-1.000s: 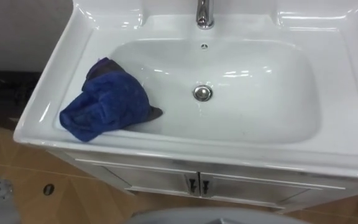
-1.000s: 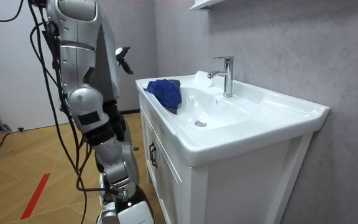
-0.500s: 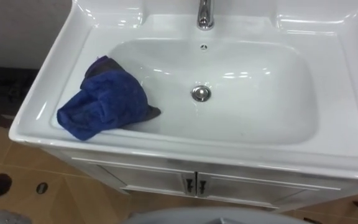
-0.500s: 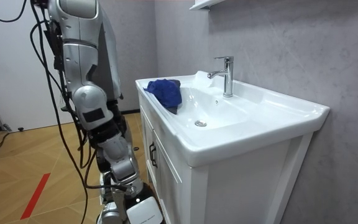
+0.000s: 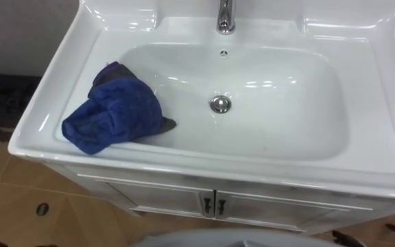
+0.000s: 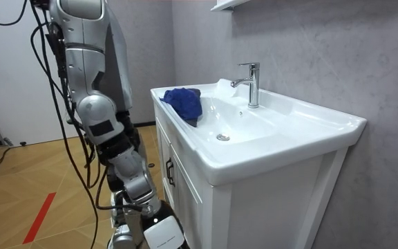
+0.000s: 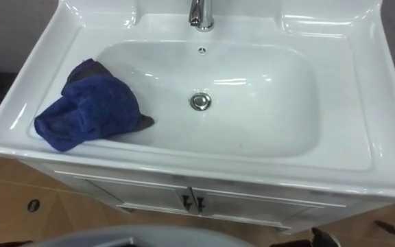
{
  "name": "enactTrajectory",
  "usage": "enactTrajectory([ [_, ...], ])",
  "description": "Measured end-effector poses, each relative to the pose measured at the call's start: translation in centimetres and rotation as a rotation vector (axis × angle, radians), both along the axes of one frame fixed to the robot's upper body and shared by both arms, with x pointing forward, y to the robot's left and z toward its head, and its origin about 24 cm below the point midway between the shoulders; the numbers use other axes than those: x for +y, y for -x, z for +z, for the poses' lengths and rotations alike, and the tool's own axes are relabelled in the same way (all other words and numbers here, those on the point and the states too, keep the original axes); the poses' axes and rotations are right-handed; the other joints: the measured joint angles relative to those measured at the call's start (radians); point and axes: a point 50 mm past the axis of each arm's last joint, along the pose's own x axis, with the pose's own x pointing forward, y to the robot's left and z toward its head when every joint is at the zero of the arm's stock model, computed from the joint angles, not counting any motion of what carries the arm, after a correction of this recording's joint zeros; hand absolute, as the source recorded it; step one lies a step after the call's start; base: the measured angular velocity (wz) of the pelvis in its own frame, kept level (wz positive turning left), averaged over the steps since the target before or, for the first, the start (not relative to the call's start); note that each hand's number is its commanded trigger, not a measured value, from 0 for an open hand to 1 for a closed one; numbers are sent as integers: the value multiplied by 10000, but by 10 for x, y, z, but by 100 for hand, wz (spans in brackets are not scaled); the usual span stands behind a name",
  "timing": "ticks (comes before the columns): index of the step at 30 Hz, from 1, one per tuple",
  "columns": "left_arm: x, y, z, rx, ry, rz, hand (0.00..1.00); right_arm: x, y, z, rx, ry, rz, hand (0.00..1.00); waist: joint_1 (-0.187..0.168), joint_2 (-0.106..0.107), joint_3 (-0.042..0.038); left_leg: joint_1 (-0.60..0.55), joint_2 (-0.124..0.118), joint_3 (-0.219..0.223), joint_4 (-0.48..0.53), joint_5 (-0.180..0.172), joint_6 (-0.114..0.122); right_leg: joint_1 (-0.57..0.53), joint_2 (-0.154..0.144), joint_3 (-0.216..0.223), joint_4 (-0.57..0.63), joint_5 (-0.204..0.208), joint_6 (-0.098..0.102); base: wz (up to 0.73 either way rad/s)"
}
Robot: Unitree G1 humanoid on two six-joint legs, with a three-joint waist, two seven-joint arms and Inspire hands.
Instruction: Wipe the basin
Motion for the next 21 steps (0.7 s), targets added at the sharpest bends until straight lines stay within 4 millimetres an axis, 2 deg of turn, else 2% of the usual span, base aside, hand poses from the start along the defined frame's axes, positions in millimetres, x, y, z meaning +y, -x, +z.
enactTrajectory([
  [6,-16,14,-22,1006,1663,81,0,4,1,-1,-29,-318,-38,0,-326,-95,2,9,4,119,-7,0,0,9,1,22,-9,1,2,-1],
  [13,-38,16,-40,1679,4055,-440,0,9,2,-3,-124,-890,-249,0,-787,-159,28,-8,3,173,-16,0,0,-8,-1,50,-20,-2,5,-1],
  [14,-39,16,-41,1759,4234,-452,0,9,2,-4,-105,-934,-254,0,-806,-175,32,-5,6,189,-15,0,0,-9,3,63,-20,-2,5,-7],
  [16,-45,19,-46,2138,4933,-595,0,14,9,-7,210,-1171,-359,0,-818,-263,31,15,33,572,-6,0,0,-53,15,205,-7,-1,4,-17],
  [21,-60,31,-53,2938,6194,-796,0,21,20,-10,755,-1498,-188,0,-880,-416,69,11,22,696,-10,-2,2,-175,15,525,20,2,10,-18],
])
